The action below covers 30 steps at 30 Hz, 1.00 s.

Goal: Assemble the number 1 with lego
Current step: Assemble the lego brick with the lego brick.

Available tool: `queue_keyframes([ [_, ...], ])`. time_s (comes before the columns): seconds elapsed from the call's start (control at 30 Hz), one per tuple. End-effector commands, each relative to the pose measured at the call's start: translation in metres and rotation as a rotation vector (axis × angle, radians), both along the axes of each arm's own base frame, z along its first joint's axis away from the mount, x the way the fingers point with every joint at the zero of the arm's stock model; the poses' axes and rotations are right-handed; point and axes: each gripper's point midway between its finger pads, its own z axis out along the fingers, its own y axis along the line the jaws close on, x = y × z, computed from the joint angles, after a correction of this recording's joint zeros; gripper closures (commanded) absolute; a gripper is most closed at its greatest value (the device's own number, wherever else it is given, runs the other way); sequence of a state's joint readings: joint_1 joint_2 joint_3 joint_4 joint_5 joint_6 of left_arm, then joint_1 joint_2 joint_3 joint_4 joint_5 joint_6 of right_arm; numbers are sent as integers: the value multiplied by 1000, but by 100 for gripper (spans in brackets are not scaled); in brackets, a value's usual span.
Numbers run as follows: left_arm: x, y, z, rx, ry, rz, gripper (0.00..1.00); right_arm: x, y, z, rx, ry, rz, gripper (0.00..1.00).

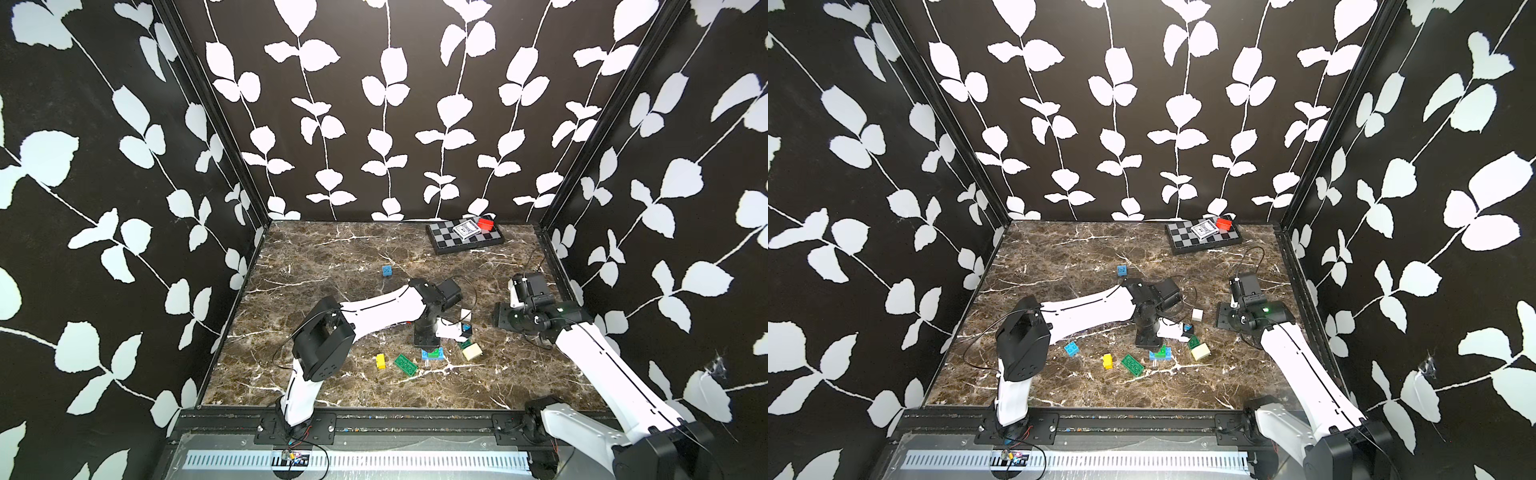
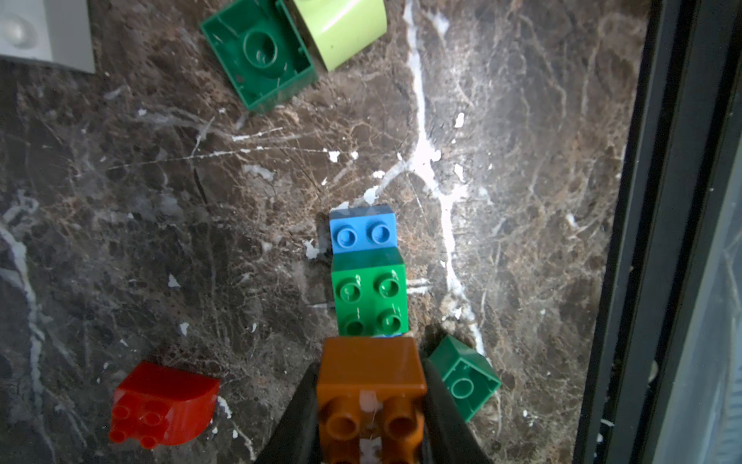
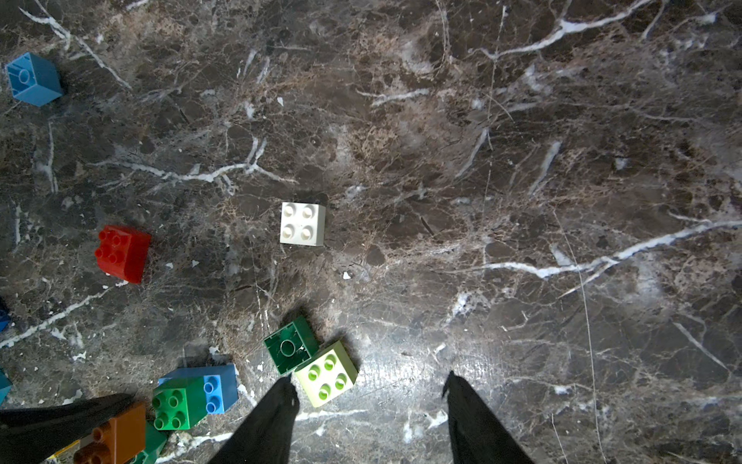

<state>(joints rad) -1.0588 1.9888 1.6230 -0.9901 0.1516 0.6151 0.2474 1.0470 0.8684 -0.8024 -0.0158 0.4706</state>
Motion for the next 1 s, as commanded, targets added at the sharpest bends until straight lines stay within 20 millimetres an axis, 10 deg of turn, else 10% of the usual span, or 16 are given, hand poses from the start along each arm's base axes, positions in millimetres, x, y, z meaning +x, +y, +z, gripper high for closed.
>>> queue_keyframes([
  [0.0,-3,0,3,31,1,59,100,-4,-2,-3,-5,18,3,40],
  [0.97,-6,-11,-12,34,-42,82,98,-10,-4,-7,7,27,0,40],
])
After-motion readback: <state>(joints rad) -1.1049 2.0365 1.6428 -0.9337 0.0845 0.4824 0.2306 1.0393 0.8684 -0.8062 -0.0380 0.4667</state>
